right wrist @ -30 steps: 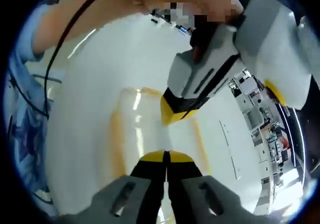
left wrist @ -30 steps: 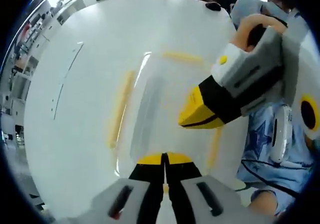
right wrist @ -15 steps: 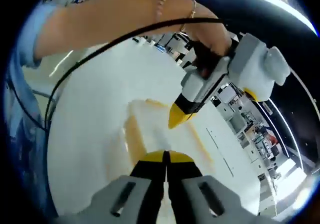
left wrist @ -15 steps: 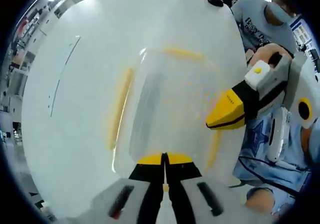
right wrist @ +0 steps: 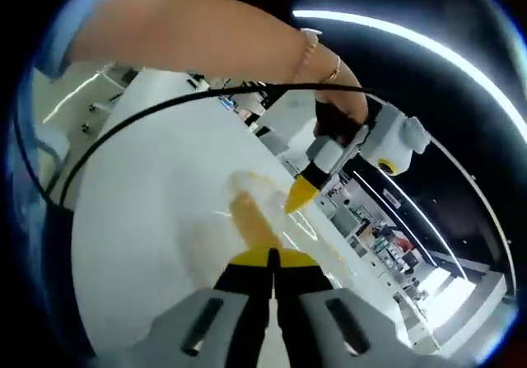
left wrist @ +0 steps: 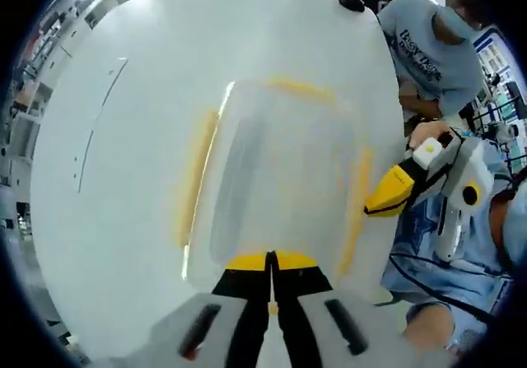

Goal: Snap each plastic latch of the storage box into its locked position after aligning the lid with the box until every specified latch is closed and the lid sits flush.

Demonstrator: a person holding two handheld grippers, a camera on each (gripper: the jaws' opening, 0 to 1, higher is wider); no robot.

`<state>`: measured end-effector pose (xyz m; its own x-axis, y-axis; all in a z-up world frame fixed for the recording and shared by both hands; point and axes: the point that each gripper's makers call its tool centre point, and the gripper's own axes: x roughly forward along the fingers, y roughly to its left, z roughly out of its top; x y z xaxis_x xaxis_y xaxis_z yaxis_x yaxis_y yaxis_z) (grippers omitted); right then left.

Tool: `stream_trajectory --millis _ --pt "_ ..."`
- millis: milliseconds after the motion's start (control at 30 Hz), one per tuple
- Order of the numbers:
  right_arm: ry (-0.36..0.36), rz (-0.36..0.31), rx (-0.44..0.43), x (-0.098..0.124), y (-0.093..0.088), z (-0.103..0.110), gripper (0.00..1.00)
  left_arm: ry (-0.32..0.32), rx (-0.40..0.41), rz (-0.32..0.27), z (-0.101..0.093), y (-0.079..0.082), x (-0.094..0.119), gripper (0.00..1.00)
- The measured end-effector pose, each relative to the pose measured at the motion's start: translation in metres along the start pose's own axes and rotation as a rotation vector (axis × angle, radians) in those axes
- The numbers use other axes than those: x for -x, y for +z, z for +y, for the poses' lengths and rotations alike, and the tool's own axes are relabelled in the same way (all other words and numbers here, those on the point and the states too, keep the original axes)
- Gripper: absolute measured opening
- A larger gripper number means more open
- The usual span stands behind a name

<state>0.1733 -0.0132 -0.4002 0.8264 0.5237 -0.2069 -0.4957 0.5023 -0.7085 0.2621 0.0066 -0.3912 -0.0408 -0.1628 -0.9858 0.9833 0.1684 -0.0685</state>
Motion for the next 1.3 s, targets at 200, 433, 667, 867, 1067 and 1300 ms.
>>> stream_trajectory --millis 200,433,667,867,1067,1300 --pt "-0.066 0.019 0.045 0.001 0.002 0.007 0.00 -0.007 -0.008 -0.005 0.000 0.000 0.001 0.01" --pt "-0.102 0.059 0.090 0.004 0.002 0.011 0.00 0.001 -0.001 -0.025 -0.001 0.000 0.001 0.00" --pt "-0.152 0.112 0.148 0.010 -0.004 0.010 0.00 0.004 0.007 0.000 -0.001 0.002 0.000 0.00" --pt "-0.160 0.090 0.097 0.018 -0.006 0.007 0.00 -0.006 0.002 0.033 0.005 0.005 0.001 0.00" --pt "-0.189 0.098 0.116 0.014 -0.005 -0.001 0.00 0.023 -0.034 0.108 0.004 0.007 0.001 0.00" --pt "-0.216 0.094 0.119 0.016 -0.003 -0.008 0.00 0.021 -0.039 0.128 0.005 0.004 0.002 0.00"
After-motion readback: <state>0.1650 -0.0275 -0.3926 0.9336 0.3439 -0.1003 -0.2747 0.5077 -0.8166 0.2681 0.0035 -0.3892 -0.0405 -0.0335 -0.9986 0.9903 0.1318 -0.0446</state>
